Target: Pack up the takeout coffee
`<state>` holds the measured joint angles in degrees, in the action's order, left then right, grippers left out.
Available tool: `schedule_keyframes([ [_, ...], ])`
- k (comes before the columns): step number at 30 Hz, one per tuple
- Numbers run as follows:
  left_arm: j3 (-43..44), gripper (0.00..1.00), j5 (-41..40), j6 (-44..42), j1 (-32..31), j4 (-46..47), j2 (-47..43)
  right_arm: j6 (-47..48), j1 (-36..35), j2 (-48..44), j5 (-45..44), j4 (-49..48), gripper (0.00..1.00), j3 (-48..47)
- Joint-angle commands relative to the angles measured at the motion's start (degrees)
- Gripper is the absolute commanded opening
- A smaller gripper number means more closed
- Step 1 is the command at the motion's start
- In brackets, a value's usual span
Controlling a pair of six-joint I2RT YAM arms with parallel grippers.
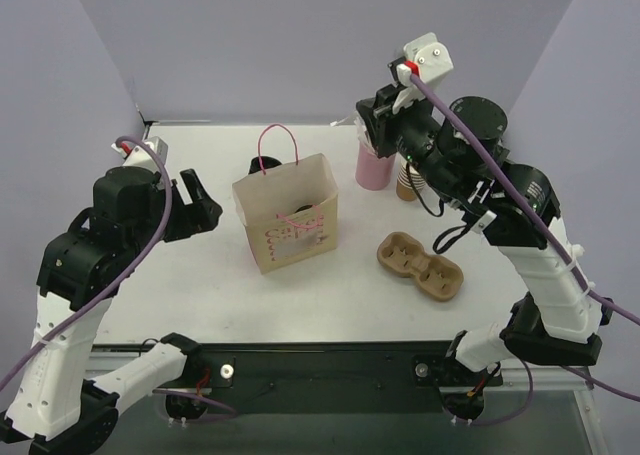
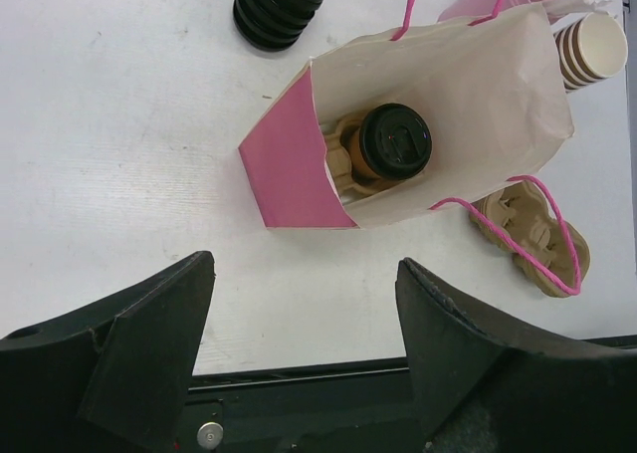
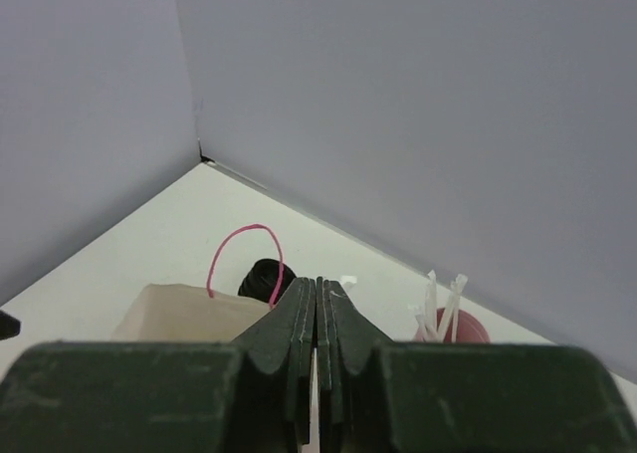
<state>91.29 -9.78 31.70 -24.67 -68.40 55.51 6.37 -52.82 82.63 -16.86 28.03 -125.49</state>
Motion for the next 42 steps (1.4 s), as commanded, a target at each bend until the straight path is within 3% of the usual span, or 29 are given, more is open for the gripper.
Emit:
schedule_keyframes([
  [1,0.12,0.83,-1.91,-1.21,0.23,2.75,-1.1,1.54,-6.67,-1.15,-6.77,0.0,0.0,0.42],
  [15,-0.41,0.84,-5.42,-0.5,0.23,1.52,-3.21,-5.22,-11.17,2.18,-1.07,0.09,0.0,10.0],
  [26,-2.86,0.83,-7.01,1.96,0.23,1.34,-6.2,-8.22,-11.08,15.88,8.77,-3.86,0.04,11.94],
  [28,-3.13,0.84,-6.83,1.96,0.23,1.52,-6.46,-7.87,-11.17,18.44,9.13,-3.95,0.11,11.06],
  [30,-2.96,0.83,-6.65,1.61,0.23,1.52,-6.37,-7.69,-11.17,19.41,8.0,-3.69,0.24,10.45],
  [32,-2.43,0.83,-6.74,1.08,0.23,1.52,-6.37,-7.69,-10.99,18.8,5.71,-3.16,0.28,10.44],
  [38,-2.78,0.84,-4.82,0.11,0.23,4.06,-6.11,-6.99,-10.9,11.95,-1.4,-1.23,0.59,14.82],
  [40,-2.78,0.84,-3.67,-0.41,0.23,5.55,-5.76,-7.34,-10.73,8.26,-3.78,-0.18,0.65,16.58],
  [42,-3.48,0.83,-1.83,-0.94,0.23,8.09,-5.93,-8.38,-10.73,4.32,-7.12,0.44,0.8,19.83],
])
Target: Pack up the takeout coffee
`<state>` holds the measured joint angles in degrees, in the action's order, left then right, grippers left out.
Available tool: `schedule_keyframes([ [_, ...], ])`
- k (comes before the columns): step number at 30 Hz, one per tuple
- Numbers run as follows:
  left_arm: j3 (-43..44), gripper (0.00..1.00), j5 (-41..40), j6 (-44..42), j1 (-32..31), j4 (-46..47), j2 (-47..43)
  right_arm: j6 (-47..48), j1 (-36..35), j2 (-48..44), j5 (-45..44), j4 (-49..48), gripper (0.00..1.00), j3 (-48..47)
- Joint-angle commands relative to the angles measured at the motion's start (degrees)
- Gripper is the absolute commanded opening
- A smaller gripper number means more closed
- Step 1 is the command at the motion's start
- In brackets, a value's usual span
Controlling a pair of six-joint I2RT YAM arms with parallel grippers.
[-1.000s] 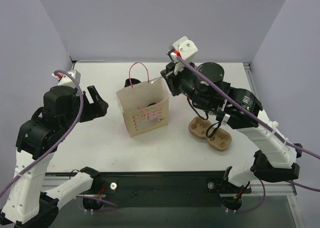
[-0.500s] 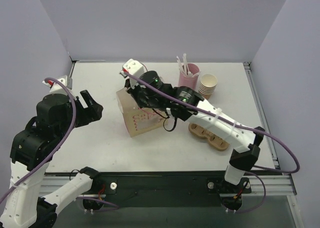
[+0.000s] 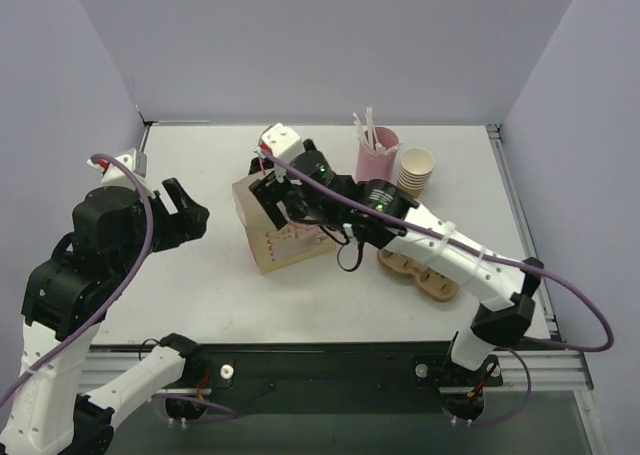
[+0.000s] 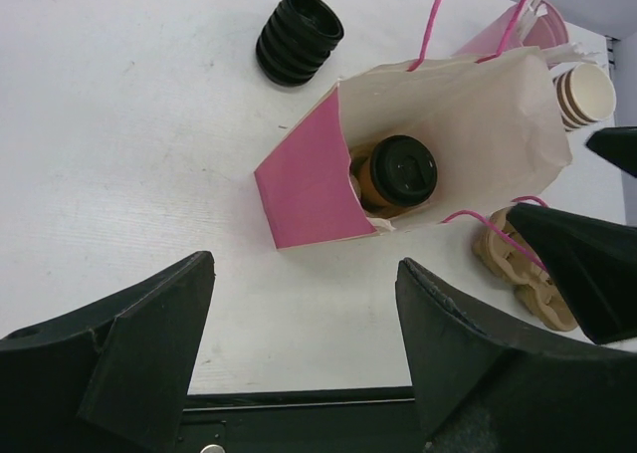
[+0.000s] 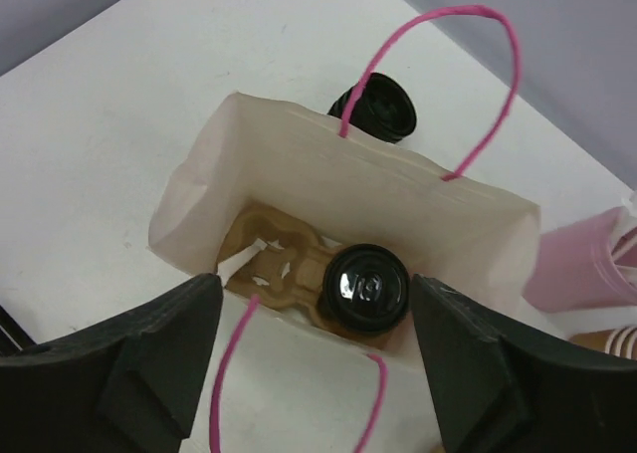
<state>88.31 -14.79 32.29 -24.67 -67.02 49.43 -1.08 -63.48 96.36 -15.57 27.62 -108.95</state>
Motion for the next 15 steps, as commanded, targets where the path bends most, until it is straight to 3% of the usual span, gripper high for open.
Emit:
schedule_keyframes([
  [1,-0.86,0.83,4.58,-1.88,0.23,7.95,-0.21,-1.55,-0.06,-10.65,-9.55,1.38,0.86,4.35],
  [2,-1.99,0.84,5.55,-2.23,0.23,9.18,-0.65,-2.16,-0.15,-13.19,-12.7,1.65,0.91,5.4],
  [7,-6.92,0.83,12.83,-5.48,0.23,19.81,-4.85,-9.81,-0.15,-21.02,-15.54,4.99,0.94,12.17],
  [8,-7.8,0.84,14.07,-6.36,0.23,21.13,-5.56,-10.6,-0.24,-23.56,-15.28,5.08,1.0,13.05],
  [15,-12.02,0.85,19.53,-9.44,0.23,27.46,-8.82,-20.18,-0.15,-33.94,-16.33,5.26,1.0,19.56],
])
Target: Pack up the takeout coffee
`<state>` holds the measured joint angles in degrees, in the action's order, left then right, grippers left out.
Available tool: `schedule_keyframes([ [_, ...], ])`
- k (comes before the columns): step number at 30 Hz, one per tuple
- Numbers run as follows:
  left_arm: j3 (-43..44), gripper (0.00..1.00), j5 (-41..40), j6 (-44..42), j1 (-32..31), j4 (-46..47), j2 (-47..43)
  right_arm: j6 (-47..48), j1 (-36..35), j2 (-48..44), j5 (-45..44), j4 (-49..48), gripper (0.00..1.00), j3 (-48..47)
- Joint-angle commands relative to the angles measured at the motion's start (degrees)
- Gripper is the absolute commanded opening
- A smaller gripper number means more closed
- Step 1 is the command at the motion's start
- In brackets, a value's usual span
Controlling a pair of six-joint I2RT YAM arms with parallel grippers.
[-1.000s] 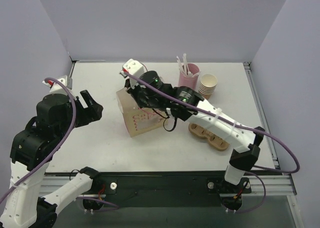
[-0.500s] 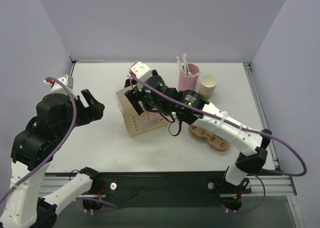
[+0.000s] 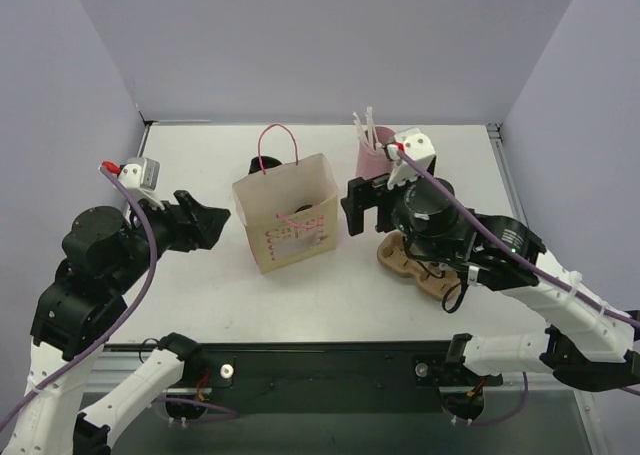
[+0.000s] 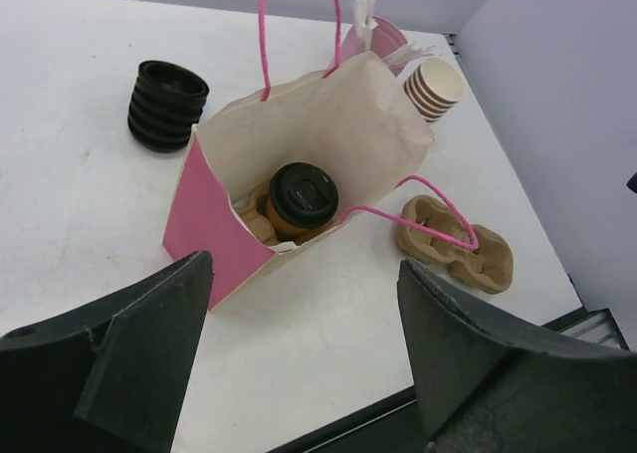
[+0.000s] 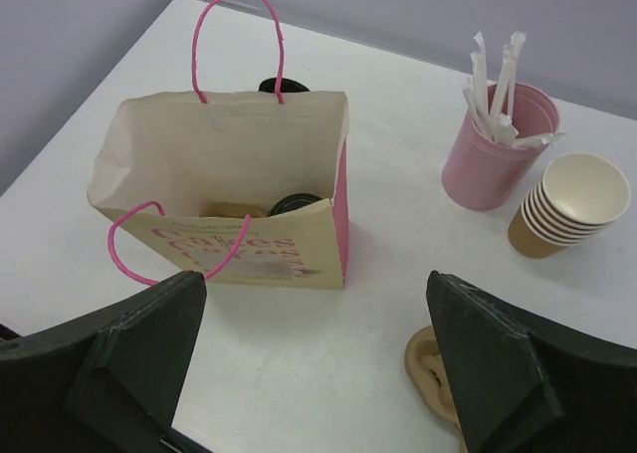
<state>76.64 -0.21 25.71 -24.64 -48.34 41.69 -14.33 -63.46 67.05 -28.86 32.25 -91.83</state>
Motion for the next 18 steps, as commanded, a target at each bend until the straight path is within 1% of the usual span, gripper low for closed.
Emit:
schedule_keyframes([
  [1,-0.61,0.97,6.08,-2.86,0.21,9.57,-1.43,-7.38,-0.17,-5.6,-3.04,0.62,1.0,3.14],
  [4,-1.84,0.97,7.76,-1.73,0.12,11.68,-1.96,-9.13,-0.26,-8.94,-4.27,0.36,1.0,4.99],
  [8,-5.09,0.97,9.17,0.3,0.21,14.05,-2.14,-11.6,-0.17,-12.72,-7.52,-0.7,1.0,10.52],
  [12,-6.59,0.97,10.31,1.53,0.21,16.52,-2.4,-13.0,-0.17,-12.82,-8.23,-0.78,1.0,11.15],
  [18,-7.91,0.97,10.31,0.92,0.21,17.75,-3.02,-13.36,-0.08,-10.97,-8.67,-0.87,1.0,10.27],
])
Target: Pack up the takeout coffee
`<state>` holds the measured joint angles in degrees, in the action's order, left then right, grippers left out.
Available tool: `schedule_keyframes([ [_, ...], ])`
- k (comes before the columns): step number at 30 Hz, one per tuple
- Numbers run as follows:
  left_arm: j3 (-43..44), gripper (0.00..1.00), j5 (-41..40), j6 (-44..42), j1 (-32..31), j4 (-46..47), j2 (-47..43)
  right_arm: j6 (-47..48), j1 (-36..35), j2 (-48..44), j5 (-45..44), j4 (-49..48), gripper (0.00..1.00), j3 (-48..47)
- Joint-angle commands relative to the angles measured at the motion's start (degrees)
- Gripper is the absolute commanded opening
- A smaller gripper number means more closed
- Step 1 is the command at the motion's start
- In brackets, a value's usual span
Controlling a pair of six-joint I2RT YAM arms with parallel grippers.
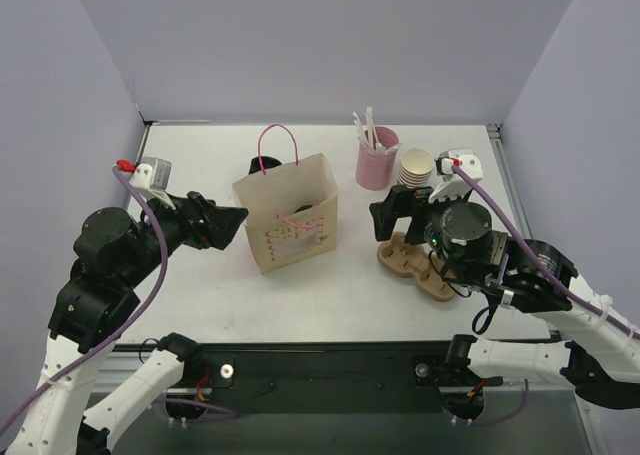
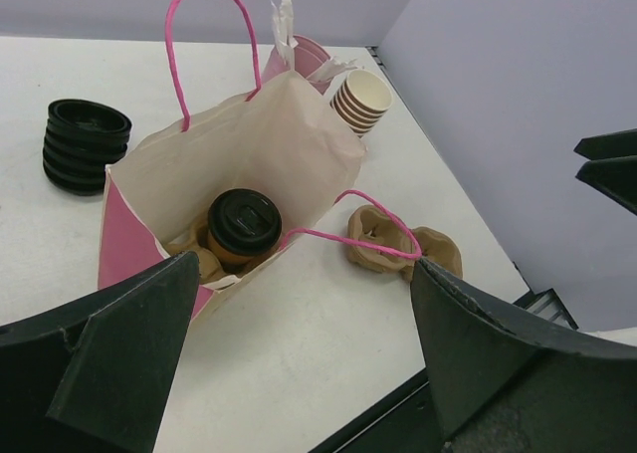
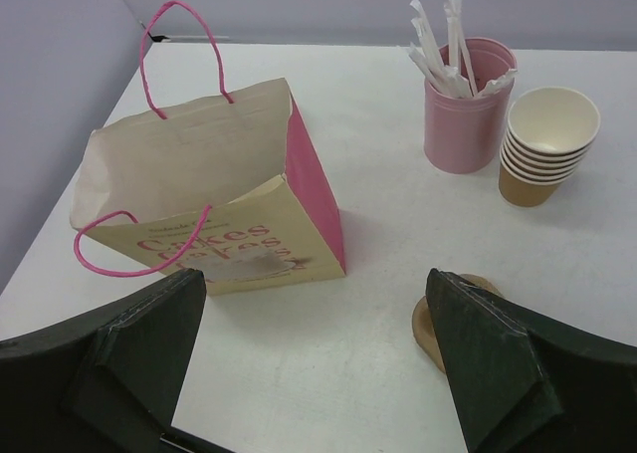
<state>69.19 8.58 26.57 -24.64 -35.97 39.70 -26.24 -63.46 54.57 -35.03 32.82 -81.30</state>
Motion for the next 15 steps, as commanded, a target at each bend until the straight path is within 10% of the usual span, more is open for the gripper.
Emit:
schedule_keyframes([
  [1,-0.63,0.97,1.7,-0.02,0.21,5.81,-1.21,-1.36,-0.08,1.94,-2.68,-1.44,1.0,-0.44],
  [15,-0.9,0.97,1.62,-2.4,0.21,6.44,-2.26,-0.22,0.09,6.17,-2.24,-1.79,1.0,-2.46],
])
